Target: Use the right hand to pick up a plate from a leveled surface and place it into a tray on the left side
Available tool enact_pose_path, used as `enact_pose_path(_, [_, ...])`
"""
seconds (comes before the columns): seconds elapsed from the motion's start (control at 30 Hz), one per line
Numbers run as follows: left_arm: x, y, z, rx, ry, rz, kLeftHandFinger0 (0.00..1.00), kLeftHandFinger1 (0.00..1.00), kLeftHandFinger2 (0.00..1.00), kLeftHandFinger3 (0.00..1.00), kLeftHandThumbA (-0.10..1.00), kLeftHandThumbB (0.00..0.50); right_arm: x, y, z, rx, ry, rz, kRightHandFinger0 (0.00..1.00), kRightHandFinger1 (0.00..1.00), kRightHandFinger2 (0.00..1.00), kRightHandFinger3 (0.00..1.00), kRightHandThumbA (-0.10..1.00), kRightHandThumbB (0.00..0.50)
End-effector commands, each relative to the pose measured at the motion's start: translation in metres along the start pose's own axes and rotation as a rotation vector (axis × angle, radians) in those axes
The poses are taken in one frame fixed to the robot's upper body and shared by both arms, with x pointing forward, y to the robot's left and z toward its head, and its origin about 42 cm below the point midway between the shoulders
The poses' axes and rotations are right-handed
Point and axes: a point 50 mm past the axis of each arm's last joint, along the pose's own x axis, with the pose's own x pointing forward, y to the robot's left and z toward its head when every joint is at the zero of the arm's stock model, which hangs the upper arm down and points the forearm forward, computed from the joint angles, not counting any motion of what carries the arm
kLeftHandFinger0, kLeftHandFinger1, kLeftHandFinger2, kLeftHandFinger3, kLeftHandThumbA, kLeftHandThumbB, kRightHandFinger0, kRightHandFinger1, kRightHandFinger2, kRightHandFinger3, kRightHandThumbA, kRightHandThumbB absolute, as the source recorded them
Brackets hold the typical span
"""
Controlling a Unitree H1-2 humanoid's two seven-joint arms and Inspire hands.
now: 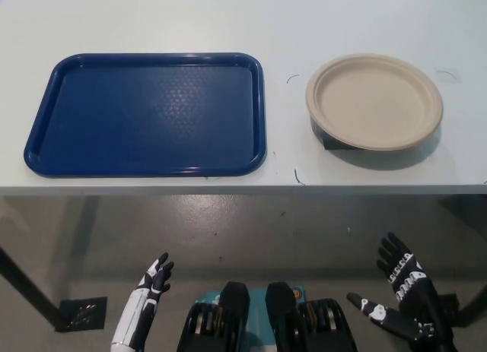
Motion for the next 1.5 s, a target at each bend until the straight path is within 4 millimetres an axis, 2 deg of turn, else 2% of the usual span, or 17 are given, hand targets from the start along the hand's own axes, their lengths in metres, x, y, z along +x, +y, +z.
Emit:
enact_pose_path(0.0, [0.006, 0.001, 0.017, 0.038, -0.133, 0.008, 1.00, 1.00, 1.00, 1.00, 1.00, 0.023, 0.004, 0.018, 0.072, 1.001, -0.017, 0.321, 1.00, 1.00, 1.00, 1.00, 1.00, 0.417])
enact_pose_path(0.27, [0.008, 0.000, 0.017, 0.051, -0.125, 0.004, 1.00, 1.00, 1.00, 1.00, 1.00, 0.043, 0.007, 0.014, 0.080, 1.045, -0.013, 0.301, 1.00, 1.00, 1.00, 1.00, 1.00, 0.386])
enact_pose_path(0.37, [0.008, -0.001, 0.018, 0.049, -0.128, 0.000, 1.00, 1.00, 1.00, 1.00, 1.00, 0.033, 0.008, 0.013, 0.081, 1.033, -0.014, 0.298, 1.00, 1.00, 1.00, 1.00, 1.00, 0.380])
enact_pose_path(0.63, [0.008, 0.000, 0.018, 0.066, -0.125, -0.005, 1.00, 1.00, 1.00, 1.00, 1.00, 0.027, 0.014, 0.012, 0.084, 1.049, -0.002, 0.276, 1.00, 1.00, 1.00, 1.00, 1.00, 0.397])
enact_pose_path(1.07, [0.005, -0.001, 0.015, 0.060, -0.115, -0.009, 1.00, 1.00, 1.00, 1.00, 1.00, 0.019, 0.022, 0.014, 0.094, 1.070, 0.019, 0.249, 1.00, 1.00, 1.00, 1.00, 1.00, 0.394])
enact_pose_path(1.13, [0.005, -0.001, 0.015, 0.064, -0.113, -0.009, 1.00, 1.00, 1.00, 1.00, 1.00, 0.033, 0.026, 0.014, 0.098, 1.078, 0.014, 0.253, 1.00, 1.00, 1.00, 1.00, 1.00, 0.396])
enact_pose_path(1.47, [0.005, -0.002, 0.016, 0.066, -0.111, -0.014, 1.00, 1.00, 1.00, 1.00, 1.00, 0.021, 0.042, 0.011, 0.099, 1.093, 0.025, 0.253, 1.00, 1.00, 1.00, 1.00, 1.00, 0.382])
